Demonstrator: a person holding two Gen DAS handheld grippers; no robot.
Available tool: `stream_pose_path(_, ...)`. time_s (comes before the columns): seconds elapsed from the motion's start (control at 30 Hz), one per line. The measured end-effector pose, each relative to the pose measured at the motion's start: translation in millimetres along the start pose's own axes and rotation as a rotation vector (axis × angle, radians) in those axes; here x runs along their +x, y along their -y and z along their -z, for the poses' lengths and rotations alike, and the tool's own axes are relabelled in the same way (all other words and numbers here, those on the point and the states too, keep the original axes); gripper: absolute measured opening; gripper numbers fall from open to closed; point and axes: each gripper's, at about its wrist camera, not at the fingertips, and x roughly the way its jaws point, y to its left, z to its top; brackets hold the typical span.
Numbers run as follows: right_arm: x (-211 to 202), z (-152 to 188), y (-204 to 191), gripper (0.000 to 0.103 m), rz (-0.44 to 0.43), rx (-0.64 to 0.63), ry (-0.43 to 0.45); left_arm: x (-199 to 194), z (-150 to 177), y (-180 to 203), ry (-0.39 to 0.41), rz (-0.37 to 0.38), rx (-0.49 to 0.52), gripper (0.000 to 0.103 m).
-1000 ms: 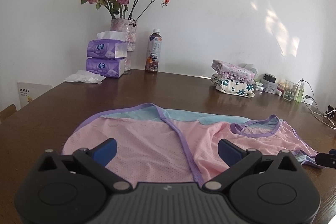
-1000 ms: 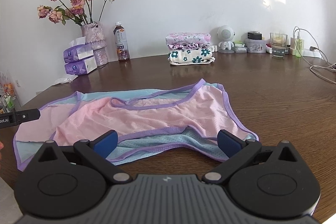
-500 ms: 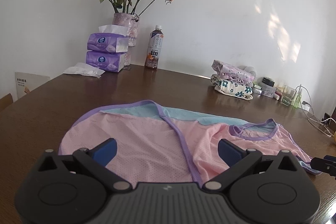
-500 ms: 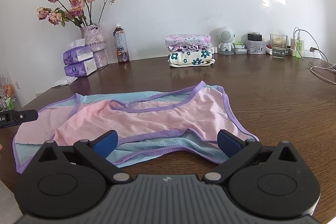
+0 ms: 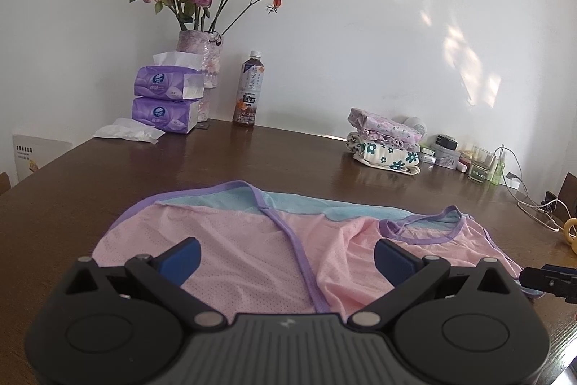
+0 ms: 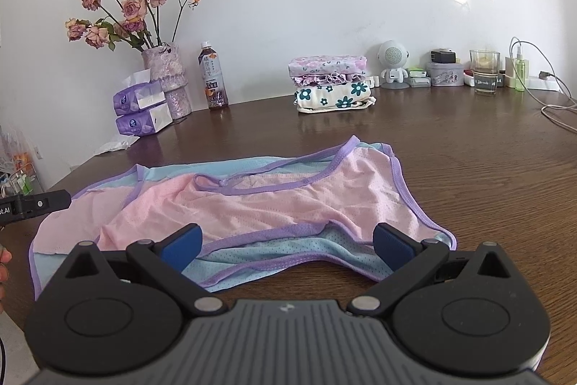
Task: Fold clothes
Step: 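Move both open tools toward the garment's purple-trimmed edge, then close the left tool on the garment edge while the right tool pinches the edge too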
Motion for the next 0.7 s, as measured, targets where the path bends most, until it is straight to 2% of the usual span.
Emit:
stream_pose_path(0.27,0,-5,12,0.103,-0.005,-0.028,-0.029,2,-7,-5,-0.035,-0.019,-0.017,0.103)
stream_pose_path(0.47,2,-17,29,0.102,-0.055,-0.055,-0.095,-3,-11,-1,-0.068,-0.041,0.026,0.101)
stream_pose_path(0.57,7,-22,23,0.092,-0.089,-0.132,-0.126,-3,-9,8,-0.102,-0.040,0.096,0.100)
stream_pose_path(0.7,16,-24,11,0.074,-0.128,-0.254,-0.184,-2,-4,18,-0.178,-0.012,0.172,0.088)
